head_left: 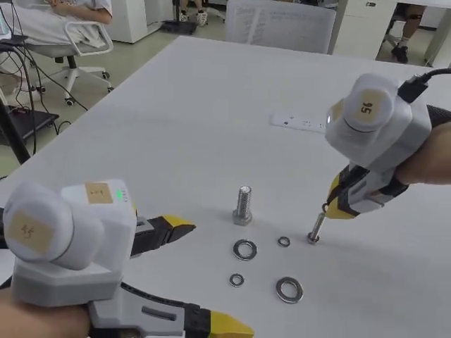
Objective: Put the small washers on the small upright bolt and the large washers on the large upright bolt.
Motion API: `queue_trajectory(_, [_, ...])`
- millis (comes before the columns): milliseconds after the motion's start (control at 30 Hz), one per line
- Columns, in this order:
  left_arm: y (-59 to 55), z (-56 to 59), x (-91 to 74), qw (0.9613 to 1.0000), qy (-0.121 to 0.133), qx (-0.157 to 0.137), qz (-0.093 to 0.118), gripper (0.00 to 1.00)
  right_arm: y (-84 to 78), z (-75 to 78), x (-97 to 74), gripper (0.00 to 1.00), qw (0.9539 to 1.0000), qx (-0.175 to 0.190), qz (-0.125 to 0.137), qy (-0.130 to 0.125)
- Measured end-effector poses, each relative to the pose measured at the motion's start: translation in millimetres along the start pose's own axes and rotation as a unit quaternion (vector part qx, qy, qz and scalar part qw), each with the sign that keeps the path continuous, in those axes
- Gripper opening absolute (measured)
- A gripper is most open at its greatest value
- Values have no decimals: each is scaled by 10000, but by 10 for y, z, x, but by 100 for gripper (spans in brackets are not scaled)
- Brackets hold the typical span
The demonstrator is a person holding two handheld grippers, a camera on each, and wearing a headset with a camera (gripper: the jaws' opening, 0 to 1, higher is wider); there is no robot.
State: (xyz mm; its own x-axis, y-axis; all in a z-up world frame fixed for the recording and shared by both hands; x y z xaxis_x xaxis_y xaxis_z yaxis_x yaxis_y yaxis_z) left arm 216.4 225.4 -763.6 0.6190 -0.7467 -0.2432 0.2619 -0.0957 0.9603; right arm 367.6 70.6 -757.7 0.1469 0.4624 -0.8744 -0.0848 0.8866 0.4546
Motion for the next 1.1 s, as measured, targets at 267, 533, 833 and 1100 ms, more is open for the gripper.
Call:
queue_trajectory(267, [-12,-2,-6,10000,20,-10,0,89,-3,-1,51,13,9999,-77,-114,79])
queue_trajectory(533, [-15,9,-9,10000,32,-13,-8,89,-5,-11,71,13,9997,-112,-169,132])
queue_trajectory(833, [-12,13,-12,10000,42,-17,-4,89,-19,-7,97,13,9995,-119,-222,181])
queue_trajectory(1100, [-5,13,-16,10000,59,-29,4,89,-34,-10,123,13,9993,-116,-258,233])
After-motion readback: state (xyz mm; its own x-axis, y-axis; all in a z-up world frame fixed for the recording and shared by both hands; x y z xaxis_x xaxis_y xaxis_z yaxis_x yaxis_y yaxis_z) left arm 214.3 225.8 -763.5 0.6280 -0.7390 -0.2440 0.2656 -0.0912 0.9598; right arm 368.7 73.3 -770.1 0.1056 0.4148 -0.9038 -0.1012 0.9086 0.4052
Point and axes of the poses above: the centre of the closed fingertips' face, and the gripper's own axes: x roughly forward along the fingers, z roughly to its right, y roughly out of its top, the point moved 5 cm from there along -x, roughly backward along the fingers, and after that the axes turned 12 degrees about z, right-handed, at the moved point
